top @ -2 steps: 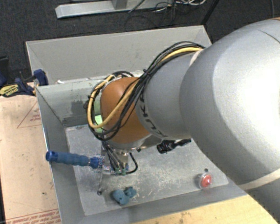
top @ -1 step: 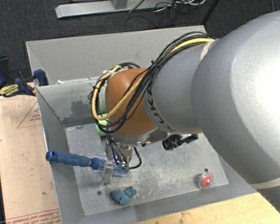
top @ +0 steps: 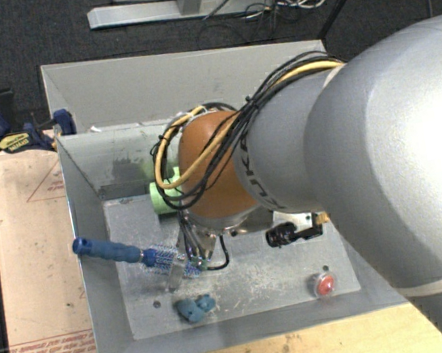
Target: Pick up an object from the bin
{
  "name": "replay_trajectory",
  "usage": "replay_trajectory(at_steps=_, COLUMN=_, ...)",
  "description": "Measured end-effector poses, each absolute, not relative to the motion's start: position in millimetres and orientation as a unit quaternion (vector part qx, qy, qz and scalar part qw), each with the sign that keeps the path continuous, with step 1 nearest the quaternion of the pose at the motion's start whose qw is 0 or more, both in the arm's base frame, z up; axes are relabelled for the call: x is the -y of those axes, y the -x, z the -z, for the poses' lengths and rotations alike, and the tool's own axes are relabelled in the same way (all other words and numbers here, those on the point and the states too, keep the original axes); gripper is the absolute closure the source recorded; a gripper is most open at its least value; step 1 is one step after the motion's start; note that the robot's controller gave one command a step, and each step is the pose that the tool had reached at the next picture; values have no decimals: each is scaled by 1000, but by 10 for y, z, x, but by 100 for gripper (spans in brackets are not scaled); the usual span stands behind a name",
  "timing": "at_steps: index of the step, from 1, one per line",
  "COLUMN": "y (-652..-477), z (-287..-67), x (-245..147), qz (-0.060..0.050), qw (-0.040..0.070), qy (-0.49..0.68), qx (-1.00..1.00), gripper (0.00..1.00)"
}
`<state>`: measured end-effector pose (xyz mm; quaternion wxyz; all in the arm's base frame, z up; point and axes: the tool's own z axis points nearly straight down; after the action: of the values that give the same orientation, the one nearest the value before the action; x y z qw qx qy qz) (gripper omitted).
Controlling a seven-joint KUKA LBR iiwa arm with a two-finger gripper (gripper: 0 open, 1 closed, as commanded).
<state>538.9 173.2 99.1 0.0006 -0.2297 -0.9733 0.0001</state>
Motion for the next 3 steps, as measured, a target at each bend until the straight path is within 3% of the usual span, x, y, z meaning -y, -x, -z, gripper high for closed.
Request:
replay_trajectory(at_steps=1, y=-5363, z=-689, x=-1779, qz=0, qw=2, qy=305, qx=952, gripper=0)
replay_trajectory(at_steps=2, y=-5365, z=-689, x=-1780, qz=0, qw=2, qy=305, qx=952, gripper=0)
replay_trajectory(at_steps=3, y=-5360, z=-679, x=-1774, qz=-1, qw=2, qy=306, qx=952, gripper=100)
